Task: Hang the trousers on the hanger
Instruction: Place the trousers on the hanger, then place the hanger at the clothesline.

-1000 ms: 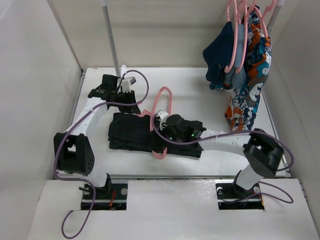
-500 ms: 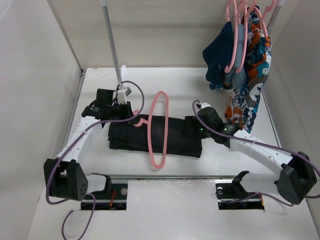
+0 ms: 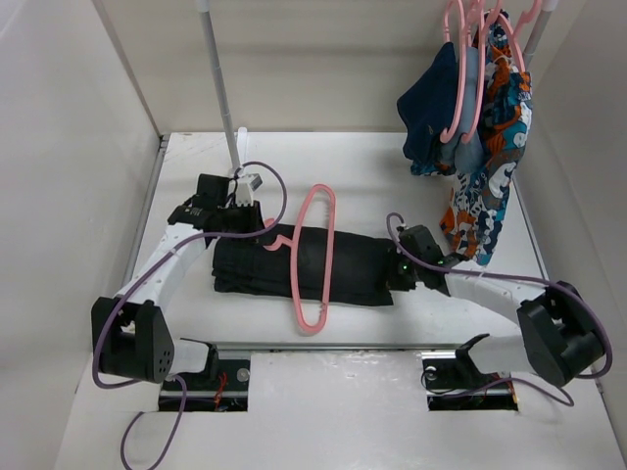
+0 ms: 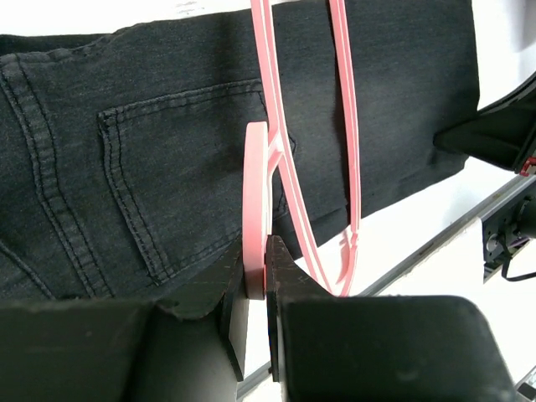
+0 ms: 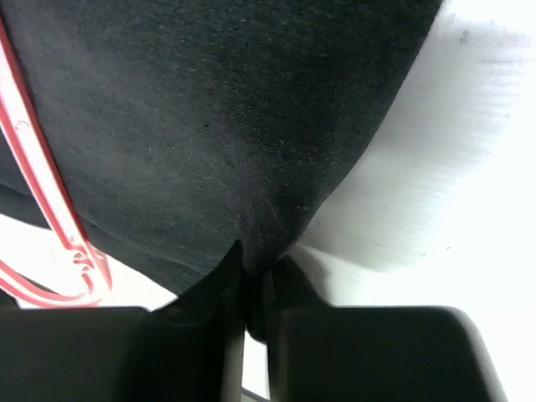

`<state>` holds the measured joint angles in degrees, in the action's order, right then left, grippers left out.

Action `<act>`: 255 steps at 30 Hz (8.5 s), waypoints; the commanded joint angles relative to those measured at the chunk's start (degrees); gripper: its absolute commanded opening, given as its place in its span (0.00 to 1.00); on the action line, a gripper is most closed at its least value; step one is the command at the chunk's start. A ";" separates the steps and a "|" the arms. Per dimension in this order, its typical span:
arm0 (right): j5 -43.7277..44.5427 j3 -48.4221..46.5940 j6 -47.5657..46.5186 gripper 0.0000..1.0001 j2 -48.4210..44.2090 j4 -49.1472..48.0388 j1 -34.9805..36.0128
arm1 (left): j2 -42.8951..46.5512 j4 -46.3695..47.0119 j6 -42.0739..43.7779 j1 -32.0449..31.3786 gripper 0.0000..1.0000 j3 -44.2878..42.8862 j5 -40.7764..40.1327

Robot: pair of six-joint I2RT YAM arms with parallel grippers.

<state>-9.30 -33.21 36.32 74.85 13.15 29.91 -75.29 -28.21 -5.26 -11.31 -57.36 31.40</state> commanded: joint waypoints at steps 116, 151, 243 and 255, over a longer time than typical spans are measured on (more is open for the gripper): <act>-4.68 -47.64 -14.43 0.80 27.28 18.14 14.56 | 1.90 -2.20 4.55 -6.88 0.00 -12.51 -3.80; -26.91 -45.81 -6.97 0.00 33.88 -5.49 13.68 | 2.51 -3.69 7.97 -6.88 0.42 -13.11 -1.08; -3.64 -35.59 -3.09 0.00 1.35 7.32 2.86 | -5.50 -4.21 27.14 1.81 0.68 0.43 -21.74; 6.48 -56.51 0.16 0.00 4.07 10.50 11.39 | 4.28 -16.97 19.86 -17.22 1.00 -30.70 12.37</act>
<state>-8.29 -83.07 35.79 79.50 29.15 40.60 -69.12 -37.50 20.27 -22.22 -88.36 31.90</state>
